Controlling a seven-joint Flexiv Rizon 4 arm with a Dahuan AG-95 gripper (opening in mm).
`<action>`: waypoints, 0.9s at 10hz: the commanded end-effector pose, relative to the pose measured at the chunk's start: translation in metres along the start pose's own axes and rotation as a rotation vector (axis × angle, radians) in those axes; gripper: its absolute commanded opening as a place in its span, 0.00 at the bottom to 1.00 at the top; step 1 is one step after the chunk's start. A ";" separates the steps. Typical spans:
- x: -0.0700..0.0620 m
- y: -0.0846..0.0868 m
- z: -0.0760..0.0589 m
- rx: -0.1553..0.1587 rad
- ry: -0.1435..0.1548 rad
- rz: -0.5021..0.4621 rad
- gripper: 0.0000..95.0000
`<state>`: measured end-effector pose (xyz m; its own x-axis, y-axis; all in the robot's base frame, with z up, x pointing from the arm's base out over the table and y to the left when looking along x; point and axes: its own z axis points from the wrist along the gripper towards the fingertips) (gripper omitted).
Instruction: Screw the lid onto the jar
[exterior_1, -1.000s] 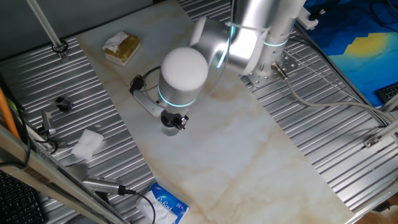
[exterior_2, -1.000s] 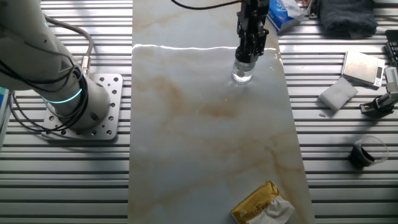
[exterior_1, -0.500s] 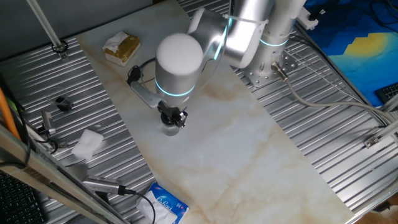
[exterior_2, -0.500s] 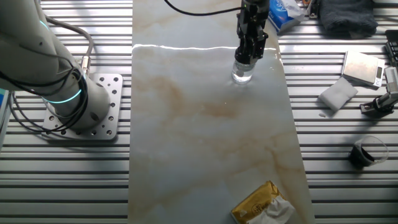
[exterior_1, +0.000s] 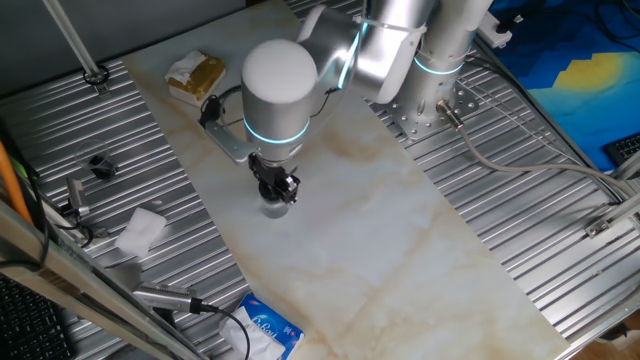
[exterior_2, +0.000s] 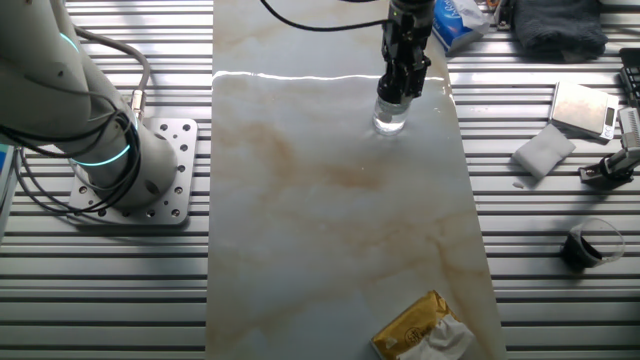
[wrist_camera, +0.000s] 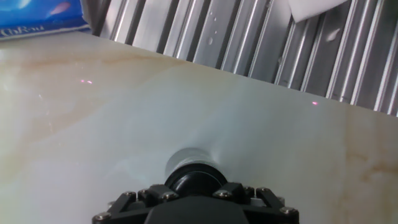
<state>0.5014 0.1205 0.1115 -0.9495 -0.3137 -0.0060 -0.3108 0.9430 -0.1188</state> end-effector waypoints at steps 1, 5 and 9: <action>0.001 -0.002 -0.001 -0.010 -0.004 0.000 0.00; 0.003 -0.004 0.001 -0.025 -0.021 0.007 0.00; 0.003 -0.004 0.002 -0.042 -0.040 0.017 0.00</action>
<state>0.4990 0.1150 0.1096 -0.9522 -0.3017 -0.0487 -0.2977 0.9518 -0.0741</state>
